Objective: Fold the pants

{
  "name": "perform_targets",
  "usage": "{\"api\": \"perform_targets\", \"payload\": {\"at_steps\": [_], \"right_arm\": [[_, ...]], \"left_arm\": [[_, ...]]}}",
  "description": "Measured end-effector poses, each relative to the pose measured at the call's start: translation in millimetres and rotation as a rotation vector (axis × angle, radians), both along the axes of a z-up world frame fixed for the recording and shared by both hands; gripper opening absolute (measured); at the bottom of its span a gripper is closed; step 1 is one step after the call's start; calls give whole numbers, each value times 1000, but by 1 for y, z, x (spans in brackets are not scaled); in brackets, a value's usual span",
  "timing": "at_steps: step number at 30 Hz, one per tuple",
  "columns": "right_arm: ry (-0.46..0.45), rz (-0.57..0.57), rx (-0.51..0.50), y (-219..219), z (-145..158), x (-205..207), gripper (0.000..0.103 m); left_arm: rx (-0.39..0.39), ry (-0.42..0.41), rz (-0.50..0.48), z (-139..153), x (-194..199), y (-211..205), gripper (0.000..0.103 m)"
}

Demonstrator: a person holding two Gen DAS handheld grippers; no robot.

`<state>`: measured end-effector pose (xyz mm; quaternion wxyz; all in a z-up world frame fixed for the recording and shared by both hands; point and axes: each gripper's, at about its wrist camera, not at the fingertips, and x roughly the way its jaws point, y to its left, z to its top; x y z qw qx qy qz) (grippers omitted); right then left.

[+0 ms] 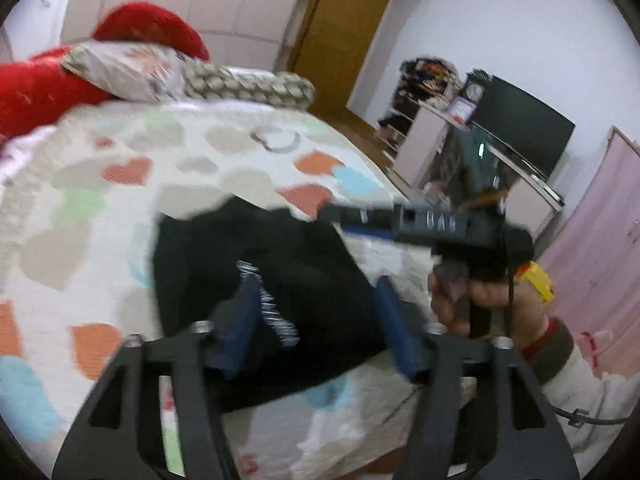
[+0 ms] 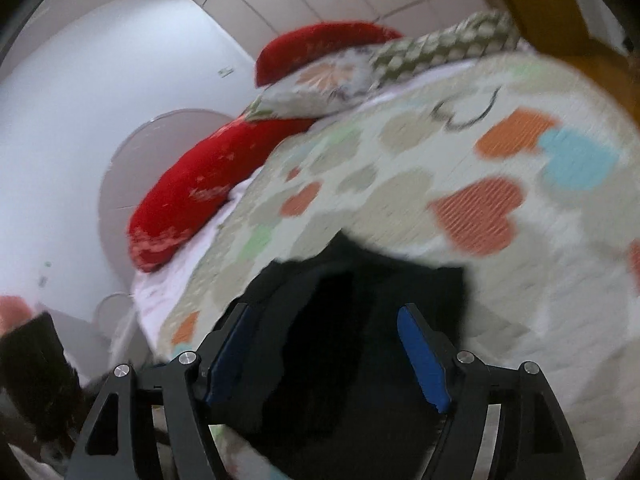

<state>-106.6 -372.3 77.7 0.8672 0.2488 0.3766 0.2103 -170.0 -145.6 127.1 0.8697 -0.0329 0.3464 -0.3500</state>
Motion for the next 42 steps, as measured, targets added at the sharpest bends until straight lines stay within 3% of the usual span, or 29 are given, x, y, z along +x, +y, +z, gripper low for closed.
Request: {"api": "perform_targets", "payload": {"at_steps": [4, 7, 8, 9, 12, 14, 16, 18, 20, 21, 22, 24, 28, 31, 37, 42], "right_arm": [[112, 21, 43, 23, -31, 15, 79], [92, 7, 70, 34, -37, 17, 82], [80, 12, 53, 38, -36, 18, 63], [70, 37, 47, 43, -33, 20, 30], [-1, 48, -12, 45, -10, 10, 19], [-75, 27, -72, 38, 15, -7, 19], [-87, -15, -159, 24, 28, -21, 19], [-41, -67, -215, 9, 19, -27, 19], [67, -90, -226, 1, -11, -21, 22], [128, -98, -256, -1, -26, -17, 36], [159, -115, -277, -3, -34, -16, 41], [135, -135, -241, -10, -25, -23, 46], [21, -185, -293, -14, 17, -33, 47], [-49, -112, -256, 0, 30, -25, 47], [36, -44, -386, 32, -6, 23, 40], [48, -61, -310, 10, -23, 32, 39]], "left_arm": [[60, 14, 128, -18, 19, 31, 63], [79, 97, 191, -47, 37, 43, 63], [79, 132, 194, -58, 45, 41, 63], [77, 161, 197, -64, 48, 40, 63], [75, 155, 201, -63, 44, 39, 63], [62, 102, 197, -50, 38, 37, 63], [39, 82, 178, -41, 34, 30, 63], [33, 84, 145, -42, 34, 16, 63], [69, 95, 124, -51, 36, -2, 63], [92, 108, 109, -59, 39, -12, 63], [119, 128, 102, -66, 41, -18, 63], [166, 162, 100, -74, 43, -23, 63], [136, 103, 135, -50, 49, -8, 63], [153, 71, 170, -37, 69, -10, 63], [278, 120, 224, -65, 126, -36, 63], [298, 205, 246, -98, 156, -44, 65]]}}
